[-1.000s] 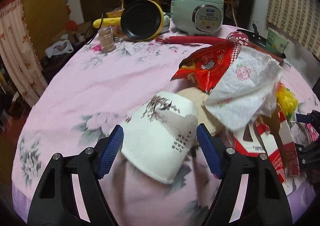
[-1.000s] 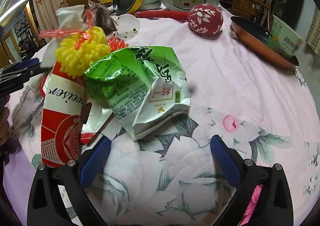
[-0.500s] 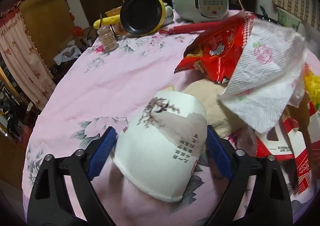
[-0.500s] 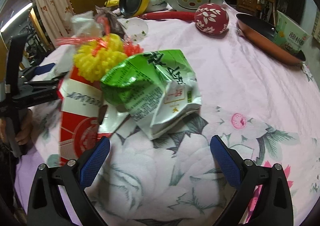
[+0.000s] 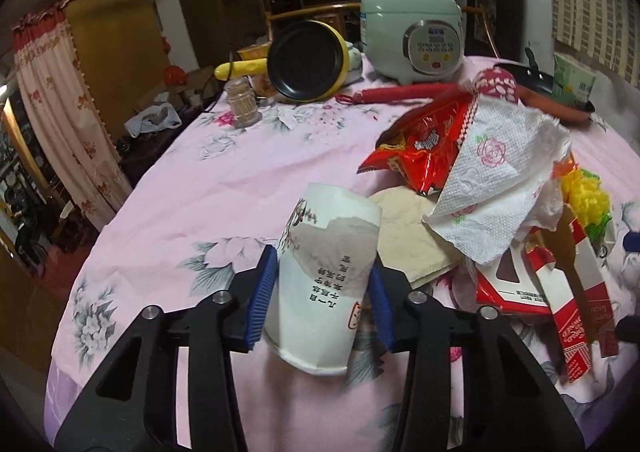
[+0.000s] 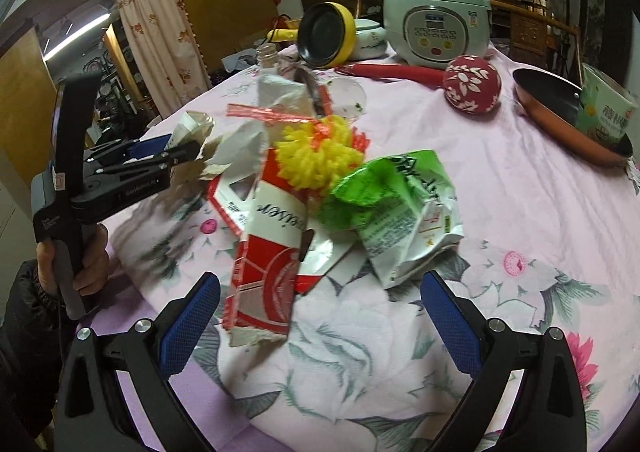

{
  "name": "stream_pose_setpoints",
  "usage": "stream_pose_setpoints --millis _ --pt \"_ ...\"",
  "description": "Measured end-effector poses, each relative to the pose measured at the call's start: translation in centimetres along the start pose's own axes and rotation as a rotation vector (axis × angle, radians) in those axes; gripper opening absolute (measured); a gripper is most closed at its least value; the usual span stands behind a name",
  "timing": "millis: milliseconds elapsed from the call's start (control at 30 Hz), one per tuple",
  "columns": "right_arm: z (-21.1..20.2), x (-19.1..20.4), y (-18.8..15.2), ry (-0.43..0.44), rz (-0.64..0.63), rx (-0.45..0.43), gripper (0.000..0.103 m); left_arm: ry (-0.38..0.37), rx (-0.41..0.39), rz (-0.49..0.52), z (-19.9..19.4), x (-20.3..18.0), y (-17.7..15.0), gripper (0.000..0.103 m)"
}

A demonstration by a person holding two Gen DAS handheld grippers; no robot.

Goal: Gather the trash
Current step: 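Lift the white paper cup with the left tool while the right tool grasps the red-and-white carton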

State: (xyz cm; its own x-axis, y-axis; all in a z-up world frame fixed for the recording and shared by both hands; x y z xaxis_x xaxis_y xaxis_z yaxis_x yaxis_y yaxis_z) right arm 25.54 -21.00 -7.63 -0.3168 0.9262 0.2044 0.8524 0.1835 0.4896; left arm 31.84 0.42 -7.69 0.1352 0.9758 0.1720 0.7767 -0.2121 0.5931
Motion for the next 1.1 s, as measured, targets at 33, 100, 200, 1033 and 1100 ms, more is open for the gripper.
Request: stream_pose_setpoints --millis 33,100,200,1033,1100 --pt "0.0 0.3 -0.1 0.002 -0.007 0.001 0.099 0.002 -0.008 -0.012 -0.4 0.2 -0.2 0.037" --pt "0.0 1.2 -0.2 0.007 -0.026 0.003 0.098 0.004 -0.022 -0.046 -1.4 0.7 -0.6 0.032" --pt "0.1 2.2 -0.4 0.000 -0.039 0.008 0.097 0.015 -0.013 -0.093 -2.2 1.7 -1.6 0.028" --pt "-0.1 6.1 -2.5 -0.068 -0.038 0.014 0.002 -0.004 -0.023 -0.286 -10.0 7.4 -11.2 0.015" --pt "-0.4 6.3 -2.6 -0.082 -0.044 -0.004 0.002 0.000 -0.028 -0.287 -10.5 7.5 -11.8 0.015"
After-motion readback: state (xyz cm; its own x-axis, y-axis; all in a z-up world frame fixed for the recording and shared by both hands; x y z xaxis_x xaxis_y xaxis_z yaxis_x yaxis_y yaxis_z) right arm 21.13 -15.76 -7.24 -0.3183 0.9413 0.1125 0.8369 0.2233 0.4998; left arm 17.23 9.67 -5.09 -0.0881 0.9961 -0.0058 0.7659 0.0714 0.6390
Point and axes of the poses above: each gripper's, at about its wrist camera, not at the fingertips, and z roughly the way its jaws point, x to its left, y to its top, the point moved 1 cm from there along z, roughly the way its jaws point, and after that the axes turned 12 degrees about x, right-handed, at the moved point
